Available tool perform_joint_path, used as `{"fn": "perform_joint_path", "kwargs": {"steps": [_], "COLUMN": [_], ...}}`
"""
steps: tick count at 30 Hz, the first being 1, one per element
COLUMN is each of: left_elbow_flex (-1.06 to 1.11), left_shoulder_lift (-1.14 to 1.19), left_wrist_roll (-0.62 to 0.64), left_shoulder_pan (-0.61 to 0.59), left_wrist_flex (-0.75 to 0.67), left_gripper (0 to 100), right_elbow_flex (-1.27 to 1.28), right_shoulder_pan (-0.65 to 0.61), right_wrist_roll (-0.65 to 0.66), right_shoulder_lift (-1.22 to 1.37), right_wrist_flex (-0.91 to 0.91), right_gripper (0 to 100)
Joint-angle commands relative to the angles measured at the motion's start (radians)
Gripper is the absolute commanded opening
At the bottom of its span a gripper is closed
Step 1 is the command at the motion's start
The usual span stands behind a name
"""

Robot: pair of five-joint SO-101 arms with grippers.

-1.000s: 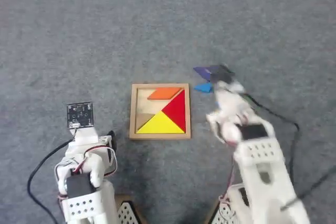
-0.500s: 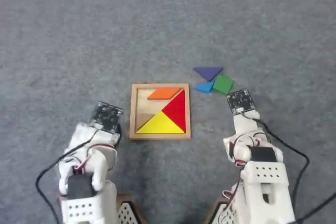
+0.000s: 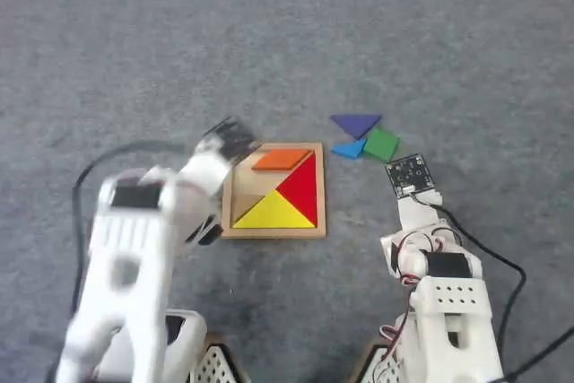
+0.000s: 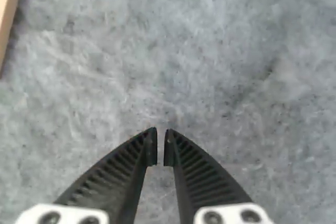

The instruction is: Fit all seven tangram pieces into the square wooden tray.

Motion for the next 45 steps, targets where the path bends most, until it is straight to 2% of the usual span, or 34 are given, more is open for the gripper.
{"fn": "perform_joint_path", "kwargs": {"steps": [1, 4, 12, 17, 25, 34, 42, 45], "left_elbow_flex": [-0.237, -0.239, -0.061, 0.022, 0.022, 0.013, -0.107, -0.157], "left_shoulder_lift": [0.216, 0.264, 0.315, 0.359, 0.454, 0.551, 0.647, 0.674], "left_wrist_roll": [-0.002, 0.012, 0.095, 0.103, 0.051, 0.052, 0.057, 0.112], "left_shoulder_pan": [0.017, 0.04, 0.16, 0.161, 0.095, 0.057, 0.023, 0.021], "left_wrist_flex": [0.002, -0.103, -0.408, -0.574, -0.652, -0.775, -0.775, -0.775], "left_gripper": [22, 26, 26, 26, 26, 26, 26, 26], "right_elbow_flex": [-0.006, -0.003, 0.005, 0.005, 0.005, 0.005, 0.005, 0.005], "right_shoulder_pan": [0.008, 0.008, 0.005, 0.005, 0.004, 0.004, 0.004, 0.004], "right_wrist_roll": [0.014, 0.014, 0.014, 0.014, 0.014, 0.014, 0.014, 0.014], "right_shoulder_lift": [-0.03, -0.03, -0.035, -0.035, -0.033, -0.031, -0.031, -0.031], "right_wrist_flex": [-0.021, -0.033, -0.033, -0.033, -0.033, -0.033, -0.035, -0.035], "right_gripper": [4.4, 4.4, 4.4, 4.4, 4.4, 4.4, 4.4, 4.4]}}
